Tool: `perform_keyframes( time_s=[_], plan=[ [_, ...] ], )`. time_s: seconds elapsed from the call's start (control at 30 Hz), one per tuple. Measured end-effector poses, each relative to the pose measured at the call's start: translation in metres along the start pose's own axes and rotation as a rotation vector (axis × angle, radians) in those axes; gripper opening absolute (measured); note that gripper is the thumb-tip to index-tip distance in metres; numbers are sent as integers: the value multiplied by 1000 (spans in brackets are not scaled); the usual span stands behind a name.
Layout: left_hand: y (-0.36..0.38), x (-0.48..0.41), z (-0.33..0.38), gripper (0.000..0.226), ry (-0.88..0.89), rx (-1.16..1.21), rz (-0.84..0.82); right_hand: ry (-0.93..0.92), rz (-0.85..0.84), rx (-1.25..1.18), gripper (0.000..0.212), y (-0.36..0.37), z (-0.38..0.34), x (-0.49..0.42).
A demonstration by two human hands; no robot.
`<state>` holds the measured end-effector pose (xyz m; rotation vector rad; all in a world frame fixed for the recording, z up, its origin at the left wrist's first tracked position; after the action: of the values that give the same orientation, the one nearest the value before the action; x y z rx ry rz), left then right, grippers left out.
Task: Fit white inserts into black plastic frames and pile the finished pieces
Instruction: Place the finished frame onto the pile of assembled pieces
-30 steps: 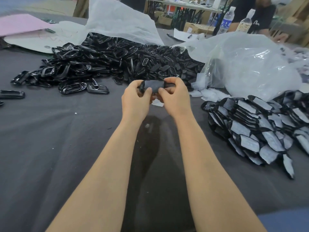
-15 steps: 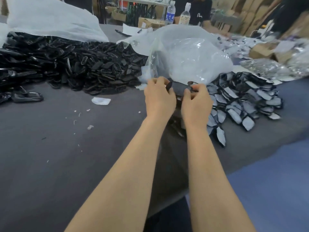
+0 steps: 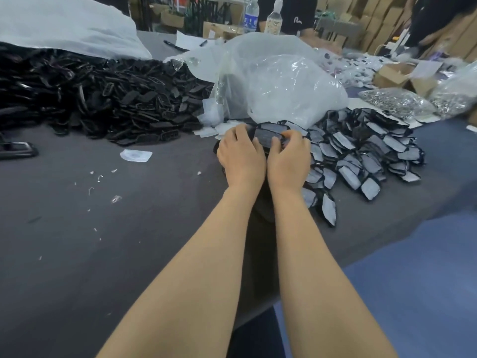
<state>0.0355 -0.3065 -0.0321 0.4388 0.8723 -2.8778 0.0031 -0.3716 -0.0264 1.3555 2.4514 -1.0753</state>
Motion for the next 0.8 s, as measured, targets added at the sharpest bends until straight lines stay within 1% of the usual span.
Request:
perform_keyframes(
  time_s=[0.27,0.43,0.53,0.6,0.7,0.8],
  plan=[
    [18,-15,-2,36,4,72,97,10,69,-7,28,14,5,-17],
    [25,-26,-2,36,7,48,73,27,137,40,31,19,6,-24],
    [24,-28,-1,37,5,53,52,35,124,31,30,18,5,-26],
    [20,-28,-1,39,1,72,34,34,109,36,26,15,5,-27],
    [11,-27,-1,40,-8,138,19,47,84,111,17,9,0,-28],
    [-5,-26,2,36,-6,209,51,43,84,135,17,3,-12,-27]
  ],
)
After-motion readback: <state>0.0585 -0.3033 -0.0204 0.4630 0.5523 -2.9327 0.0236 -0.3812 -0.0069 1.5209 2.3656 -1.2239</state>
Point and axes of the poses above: each hand's wrist, its own x-axis away from the middle knuckle, its own y-axis out of the palm, z = x × y, the point moved 1 cm from there along -x, towards the middle knuckle, and after that the axes turned 3 degrees about z, right-handed, at the moved point
